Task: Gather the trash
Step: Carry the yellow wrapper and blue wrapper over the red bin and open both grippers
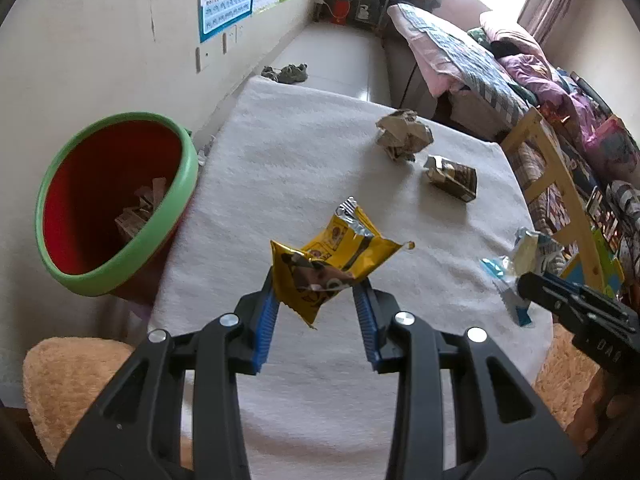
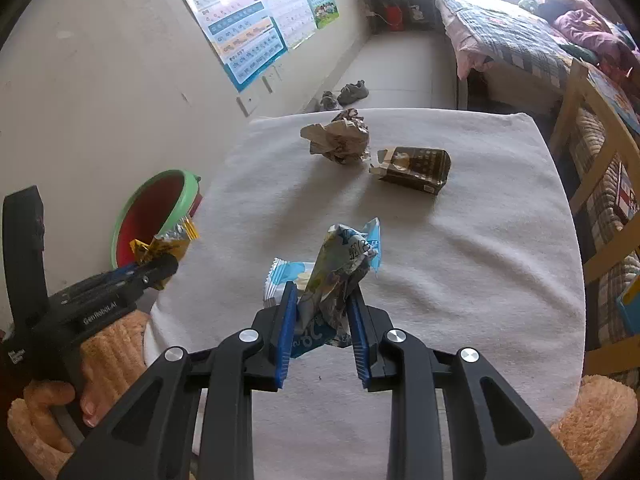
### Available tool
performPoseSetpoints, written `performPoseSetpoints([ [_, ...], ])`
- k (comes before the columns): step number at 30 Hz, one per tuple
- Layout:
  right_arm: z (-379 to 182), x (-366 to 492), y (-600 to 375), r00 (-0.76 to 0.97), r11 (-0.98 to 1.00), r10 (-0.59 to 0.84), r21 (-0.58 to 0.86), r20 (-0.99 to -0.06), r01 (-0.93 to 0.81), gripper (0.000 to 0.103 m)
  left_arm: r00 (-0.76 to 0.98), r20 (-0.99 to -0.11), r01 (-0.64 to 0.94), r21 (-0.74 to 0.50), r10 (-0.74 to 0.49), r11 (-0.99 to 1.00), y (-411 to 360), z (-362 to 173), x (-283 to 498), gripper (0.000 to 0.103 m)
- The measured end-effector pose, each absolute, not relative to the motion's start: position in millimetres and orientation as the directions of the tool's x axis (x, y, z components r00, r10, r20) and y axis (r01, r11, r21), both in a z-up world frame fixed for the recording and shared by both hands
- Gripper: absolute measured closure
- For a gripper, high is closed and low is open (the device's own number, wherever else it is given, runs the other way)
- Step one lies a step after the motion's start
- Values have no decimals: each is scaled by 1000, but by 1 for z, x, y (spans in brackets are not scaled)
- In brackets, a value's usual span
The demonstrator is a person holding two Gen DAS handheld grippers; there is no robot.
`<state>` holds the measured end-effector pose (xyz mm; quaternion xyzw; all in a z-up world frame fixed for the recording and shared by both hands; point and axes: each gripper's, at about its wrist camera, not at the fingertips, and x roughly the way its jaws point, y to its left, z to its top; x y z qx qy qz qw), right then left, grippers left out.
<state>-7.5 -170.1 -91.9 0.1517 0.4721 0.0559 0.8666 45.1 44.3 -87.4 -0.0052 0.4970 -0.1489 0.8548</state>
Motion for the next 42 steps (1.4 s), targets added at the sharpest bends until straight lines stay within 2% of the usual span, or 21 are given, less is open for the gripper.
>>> performPoseSetpoints([
  [15,-83,-10,-163,561,947,258,320,-787,14,78,497,-825,251,-159,-268,955,46,-69,40,68],
  [22,-52,9,-132,592,941,315,325,-741,-94,78,556,-793,189,-174,-251,966,73,-53,48,68],
  [27,-35,34,-88,589,931,364,297,-721,-211,78,599,-778,93,-168,-190,981,112,-43,59,68],
  [37,-31,70,-9,557,898,421,243,-716,-366,78,668,-744,-96,-51,27,994,190,-34,65,68],
  [42,-29,86,19,547,881,441,225,-712,-417,78,672,-739,-144,-57,55,988,215,-34,71,68],
])
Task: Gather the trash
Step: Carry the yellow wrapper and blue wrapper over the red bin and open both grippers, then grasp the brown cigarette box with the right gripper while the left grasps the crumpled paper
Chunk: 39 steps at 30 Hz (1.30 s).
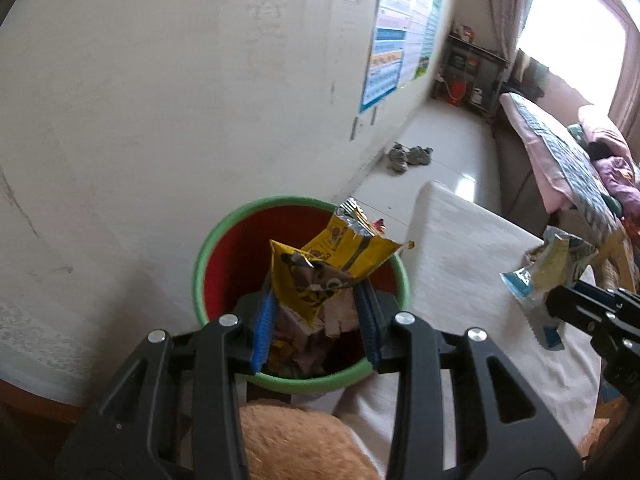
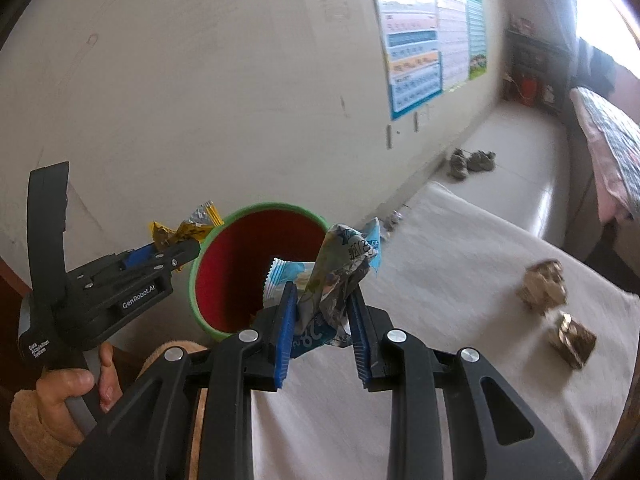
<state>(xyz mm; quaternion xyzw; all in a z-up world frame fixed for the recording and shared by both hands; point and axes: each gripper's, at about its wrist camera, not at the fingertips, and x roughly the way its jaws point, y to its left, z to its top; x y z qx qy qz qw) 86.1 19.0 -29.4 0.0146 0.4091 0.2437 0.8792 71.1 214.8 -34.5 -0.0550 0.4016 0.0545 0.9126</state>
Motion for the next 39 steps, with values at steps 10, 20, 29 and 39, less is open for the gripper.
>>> performPoseSetpoints([
  [10,-48,123,75,486,846,473,224,-735,-484,77,630,-775,-212,-107,52,971,250,-53,94,68],
  [20,-82,151,110,408,822,488,249,-772,-512,54,578,-813,-266,-100,75,959,263,-79,101,35],
  [29,-81,152,64,440,843,516,342,-735,-416,39,565,-823,-242,-98,59,965,249,-86,91,27],
  [39,-99,156,-112,514,973,232,185,-826,-141,27,570,-822,-142,-80,16,987,207,-82,87,26],
])
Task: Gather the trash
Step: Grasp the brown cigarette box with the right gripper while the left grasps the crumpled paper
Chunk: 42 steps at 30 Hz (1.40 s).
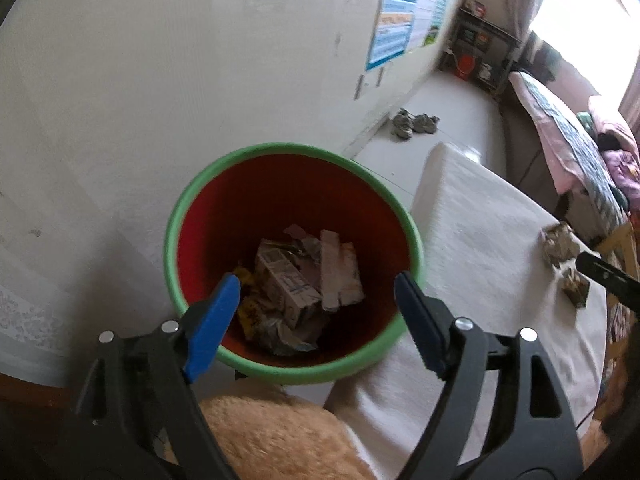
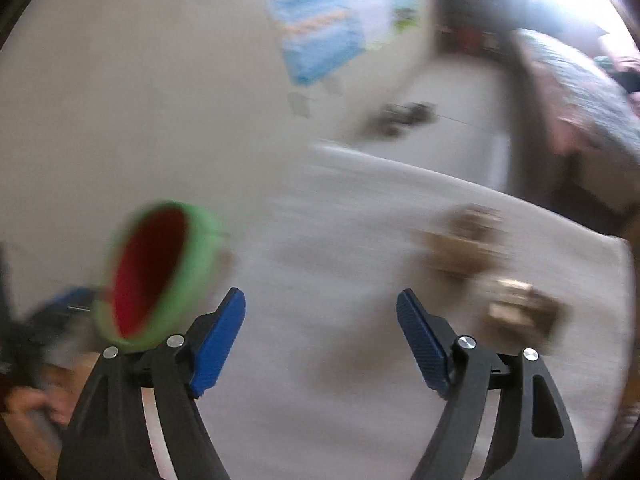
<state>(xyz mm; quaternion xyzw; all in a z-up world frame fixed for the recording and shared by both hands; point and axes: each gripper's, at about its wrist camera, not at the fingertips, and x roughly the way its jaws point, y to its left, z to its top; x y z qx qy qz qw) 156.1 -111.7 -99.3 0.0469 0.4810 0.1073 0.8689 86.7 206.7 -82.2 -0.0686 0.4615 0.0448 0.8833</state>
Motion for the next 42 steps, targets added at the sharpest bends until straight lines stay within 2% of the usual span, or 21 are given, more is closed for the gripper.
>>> performPoseSetpoints([
  [4,-126,168,-174,430,997,21,-11,-902,-71,27,560,-828,-94,-98,-29,991,186,-85,87,26],
  [7,-145,184,-199,344,987,-70,-115,-936,-112,27,550,-832,-36,-117,-78,993,161,-85,88,26],
  [15,-186,196,-220,220,963,-91,-142,-971,-228,27,536,-834,116,-82,-131,990,100,-80,81,24],
  [18,-191,198,-220,218,960,-71,-126,-973,-250,29,523,-839,154,-81,-151,985,80,-82,83,24],
  [20,-191,195,-220,231,962,-50,-109,-972,-251,41,518,-839,174,-84,-163,981,69,-81,83,24],
  [26,-182,172,-226,292,982,94,39,-952,-186,46,493,-841,249,-108,-222,962,23,-85,86,24],
  [31,-158,119,-242,391,973,228,224,-892,-56,47,491,-837,315,-88,-242,945,-17,-89,98,24],
  [39,-149,15,-254,515,916,252,373,-820,146,47,462,-845,332,-115,-268,936,-75,-104,161,23],
  [42,-151,0,-255,546,911,227,374,-807,175,47,454,-849,333,-119,-270,935,-95,-112,185,23],
])
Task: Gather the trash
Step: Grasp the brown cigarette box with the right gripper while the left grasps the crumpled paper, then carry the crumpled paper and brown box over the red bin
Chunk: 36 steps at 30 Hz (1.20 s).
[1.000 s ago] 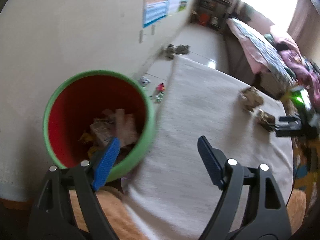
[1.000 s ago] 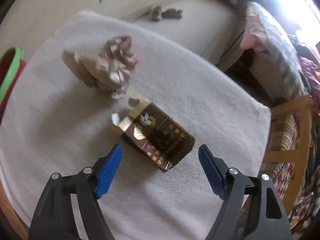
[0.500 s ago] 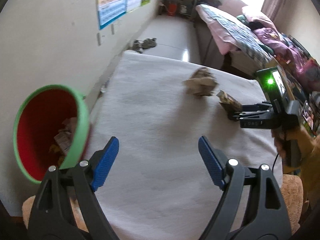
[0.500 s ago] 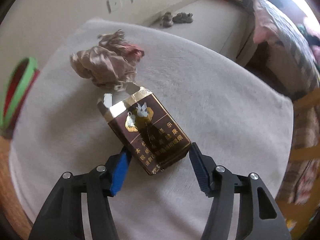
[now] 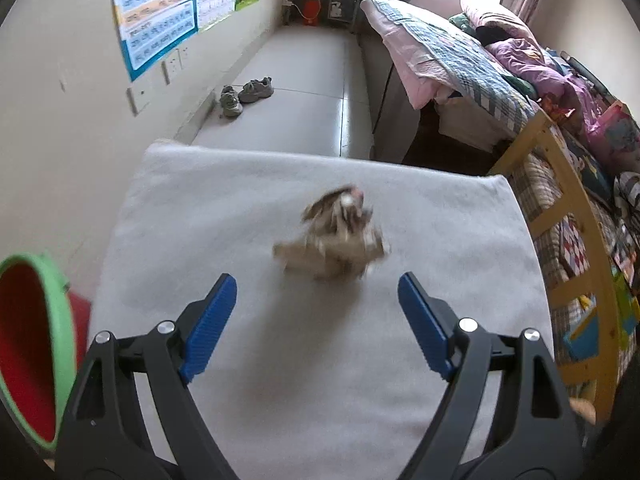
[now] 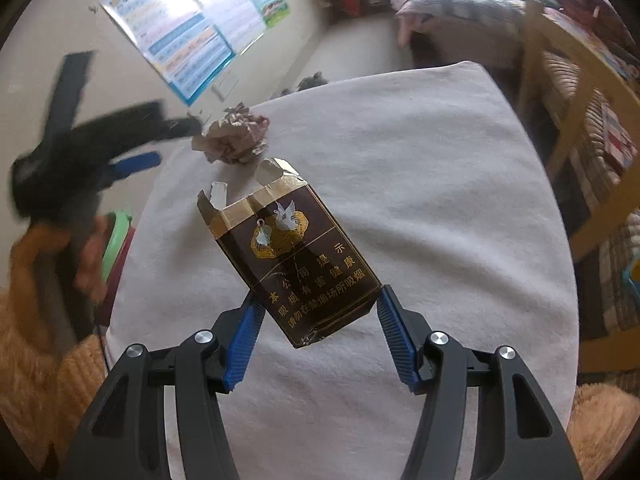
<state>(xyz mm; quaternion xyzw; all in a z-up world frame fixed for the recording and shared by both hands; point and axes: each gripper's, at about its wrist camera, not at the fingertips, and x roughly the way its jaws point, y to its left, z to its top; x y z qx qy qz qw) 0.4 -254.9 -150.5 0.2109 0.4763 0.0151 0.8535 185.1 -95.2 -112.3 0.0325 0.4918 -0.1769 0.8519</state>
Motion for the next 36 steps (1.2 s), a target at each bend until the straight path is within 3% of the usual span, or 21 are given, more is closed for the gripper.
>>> performPoseSetpoints([
  [4,-150,3,-262,560,901,234,393,-795,182,47,417,-868,309,-143,-269,940,-116,-128,208,23],
  [10,-152,-8,-268,575,891,249,417,-779,180,47,382,-903,306,-77,-196,949,-136,-148,225,25],
  [11,-153,-9,-269,577,886,254,425,-777,183,47,372,-909,310,-70,-189,948,-136,-150,227,36],
  [12,-153,-10,-271,580,882,257,433,-773,187,47,360,-915,317,-64,-182,946,-136,-153,227,40],
  [17,-151,-11,-276,589,881,240,428,-772,202,47,394,-898,347,-49,-193,936,-133,-143,213,55],
  [36,-122,-15,-241,605,924,171,340,-777,175,47,518,-797,417,-83,-312,905,-49,-60,61,57],
])
